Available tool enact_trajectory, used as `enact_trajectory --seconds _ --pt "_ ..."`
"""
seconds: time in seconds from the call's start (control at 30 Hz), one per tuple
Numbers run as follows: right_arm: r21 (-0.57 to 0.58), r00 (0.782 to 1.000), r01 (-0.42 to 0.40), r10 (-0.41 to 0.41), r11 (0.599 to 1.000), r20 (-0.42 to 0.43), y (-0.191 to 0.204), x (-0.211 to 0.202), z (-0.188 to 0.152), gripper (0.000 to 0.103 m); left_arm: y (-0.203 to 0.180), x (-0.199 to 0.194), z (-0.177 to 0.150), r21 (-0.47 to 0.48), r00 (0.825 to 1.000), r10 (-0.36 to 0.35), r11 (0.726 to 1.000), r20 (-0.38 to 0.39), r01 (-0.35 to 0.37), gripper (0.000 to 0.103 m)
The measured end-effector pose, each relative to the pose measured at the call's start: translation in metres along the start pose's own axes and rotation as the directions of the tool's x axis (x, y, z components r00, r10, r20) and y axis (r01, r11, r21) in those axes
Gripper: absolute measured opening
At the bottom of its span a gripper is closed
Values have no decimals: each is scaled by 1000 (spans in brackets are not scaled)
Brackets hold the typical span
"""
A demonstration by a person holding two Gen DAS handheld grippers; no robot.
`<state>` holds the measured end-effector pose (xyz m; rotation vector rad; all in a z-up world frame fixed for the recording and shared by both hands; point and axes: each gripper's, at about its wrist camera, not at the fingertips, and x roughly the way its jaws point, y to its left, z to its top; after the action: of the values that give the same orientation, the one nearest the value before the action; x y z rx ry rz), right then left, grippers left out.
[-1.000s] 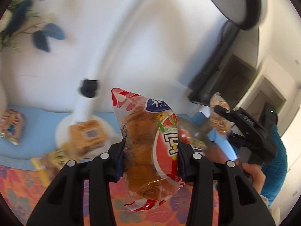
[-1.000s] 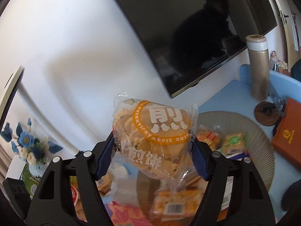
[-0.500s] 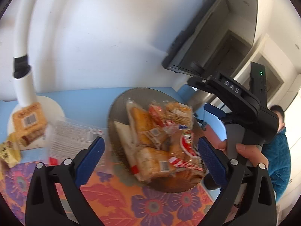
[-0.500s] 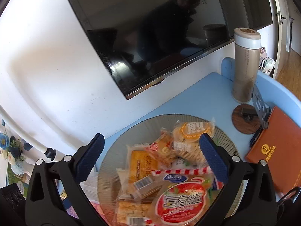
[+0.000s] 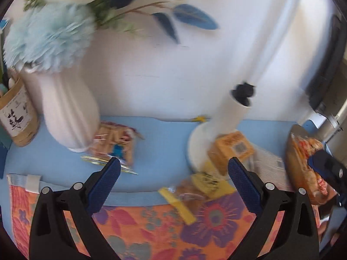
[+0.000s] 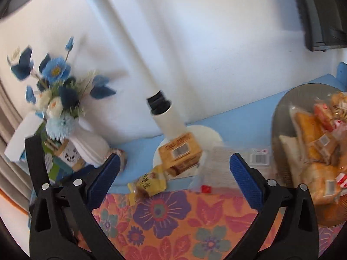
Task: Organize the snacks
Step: 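Move both open tools back over the remaining snacks, then grasp the cartoon-boy wafer packet with the left tool while the right tool grasps the yellow peanut packet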
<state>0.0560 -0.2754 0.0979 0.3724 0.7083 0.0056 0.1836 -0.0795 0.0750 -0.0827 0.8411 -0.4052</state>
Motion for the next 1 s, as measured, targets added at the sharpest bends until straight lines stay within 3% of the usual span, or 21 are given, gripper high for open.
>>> enact_trajectory --seconds 0.13,0.27,0.33,0.43,0.57,0.8,1.0 --pt "-54 995 -42 37 998 -92 27 41 -27 100 52 20 0 -42 999 46 998 -22 -47 98" --pt "-156 990 -34 12 987 -141 47 73 -41 100 59 43 2 36 997 61 998 -50 -59 98" --pt "-206 991 -47 19 977 -136 55 83 -45 100 57 52 3 68 996 74 995 -57 -70 98" --pt "-285 989 0 -42 959 -143 64 98 -50 100 48 62 2 135 992 119 984 -39 -113 98" --pt "-291 991 17 -55 957 -123 64 109 -56 100 36 71 -5 198 981 192 963 -19 -184 98" --pt "-299 991 34 -72 954 -115 67 113 -60 100 39 66 -13 189 974 224 956 27 -225 98" --pt "-330 987 67 -111 942 -117 75 125 -64 100 47 48 -20 168 976 202 963 75 -213 98"
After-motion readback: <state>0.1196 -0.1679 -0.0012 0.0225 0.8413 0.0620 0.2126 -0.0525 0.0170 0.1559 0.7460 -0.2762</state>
